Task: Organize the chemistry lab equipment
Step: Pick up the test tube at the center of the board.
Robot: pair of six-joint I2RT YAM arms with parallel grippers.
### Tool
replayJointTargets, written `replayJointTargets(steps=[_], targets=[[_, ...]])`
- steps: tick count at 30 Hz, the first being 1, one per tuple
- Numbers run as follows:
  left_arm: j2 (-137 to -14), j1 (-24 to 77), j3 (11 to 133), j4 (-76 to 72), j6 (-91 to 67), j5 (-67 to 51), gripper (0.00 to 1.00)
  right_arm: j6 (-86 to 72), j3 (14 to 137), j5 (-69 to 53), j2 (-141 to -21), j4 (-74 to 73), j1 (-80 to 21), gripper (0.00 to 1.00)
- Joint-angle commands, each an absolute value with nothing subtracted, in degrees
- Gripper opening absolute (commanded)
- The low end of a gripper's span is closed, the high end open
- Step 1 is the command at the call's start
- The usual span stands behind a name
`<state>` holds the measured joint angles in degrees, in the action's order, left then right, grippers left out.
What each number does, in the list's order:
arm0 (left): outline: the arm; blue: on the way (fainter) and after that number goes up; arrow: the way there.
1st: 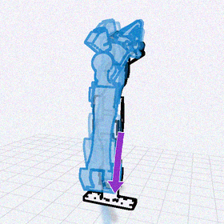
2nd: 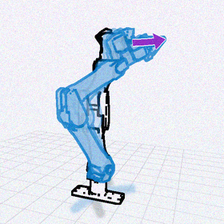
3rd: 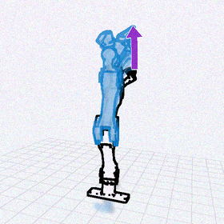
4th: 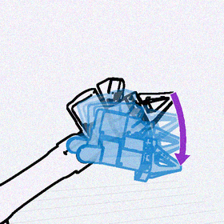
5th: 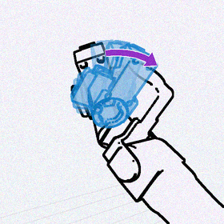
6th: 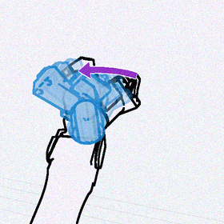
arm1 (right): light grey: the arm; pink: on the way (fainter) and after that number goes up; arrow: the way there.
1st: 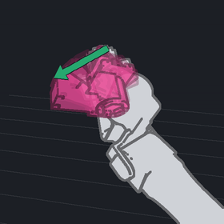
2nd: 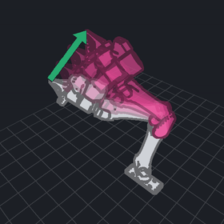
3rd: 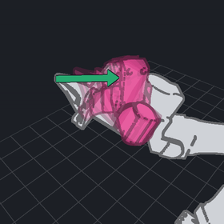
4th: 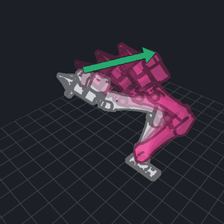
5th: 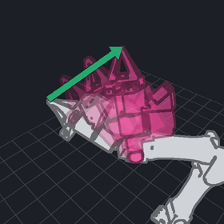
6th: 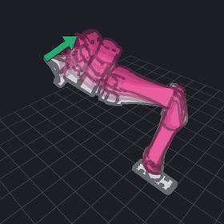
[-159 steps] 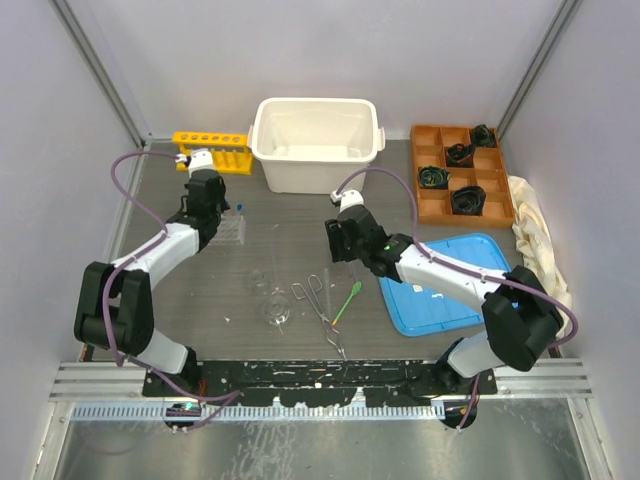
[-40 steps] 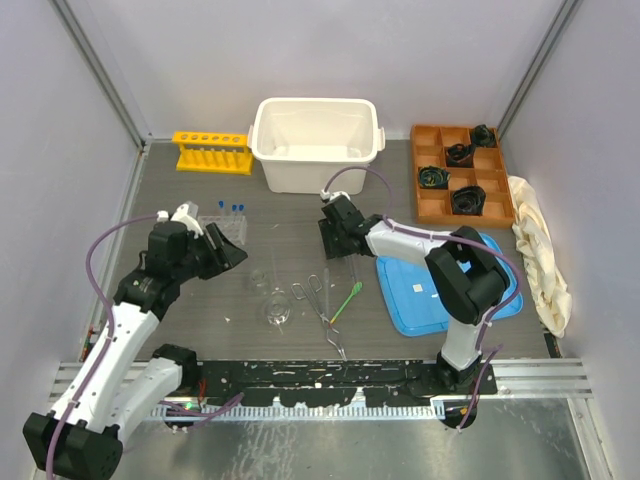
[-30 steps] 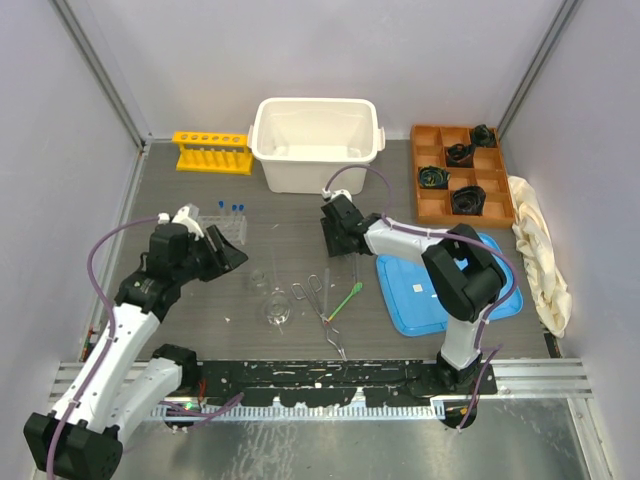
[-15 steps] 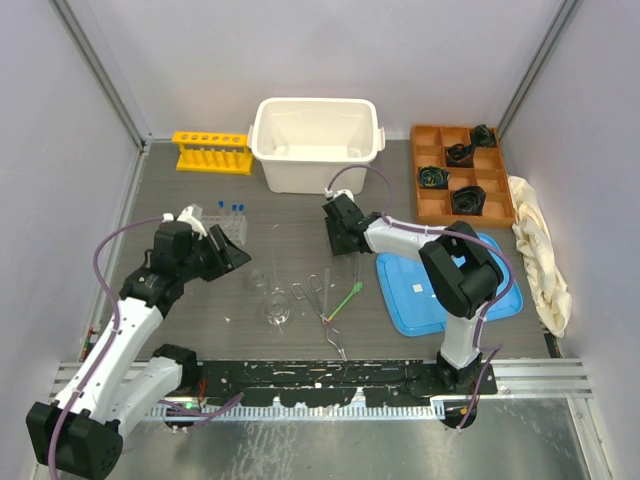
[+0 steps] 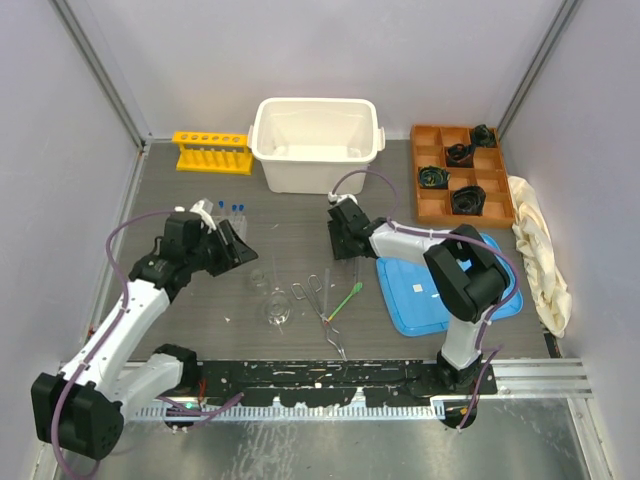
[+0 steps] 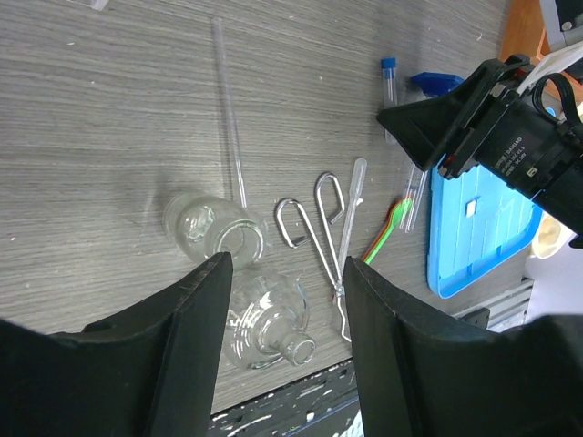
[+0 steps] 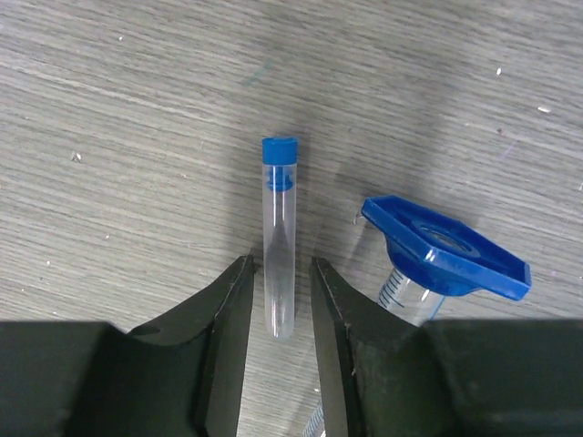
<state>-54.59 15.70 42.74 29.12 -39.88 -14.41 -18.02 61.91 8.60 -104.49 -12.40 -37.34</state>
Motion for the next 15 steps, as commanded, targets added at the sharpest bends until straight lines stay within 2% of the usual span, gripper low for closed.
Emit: replayJointTargets(steps=[1,5,7,8,12,15], targets=[[-54.54,16.82,45.35,25.81,-40.29,-15.37,0.54,-19.23,59.77,7.04,-101.58,-13.54,-37.56,0.39],[-55.02,17.45,45.42,25.22,-40.43,-15.01,0.54,-19.59,58.31,6.17,-100.91,-12.76,-37.67,0.34],[-55.65,17.8,45.61,24.98,-40.43,-15.02,0.54,-19.61,57.95,5.75,-101.04,-12.26,-37.7,0.25],[-56.12,17.9,45.96,25.01,-40.43,-14.97,0.54,-19.56,57.86,5.59,-101.07,-11.91,-37.7,0.17],[-57.66,18.27,47.03,24.79,-40.21,-15.2,0.54,-19.18,57.69,5.49,-100.61,-10.71,-37.79,0.02],[-58.81,18.27,48.47,24.7,-39.96,-15.1,0.54,-18.47,57.14,5.04,-97.86,-9.4,-38.17,0.01]])
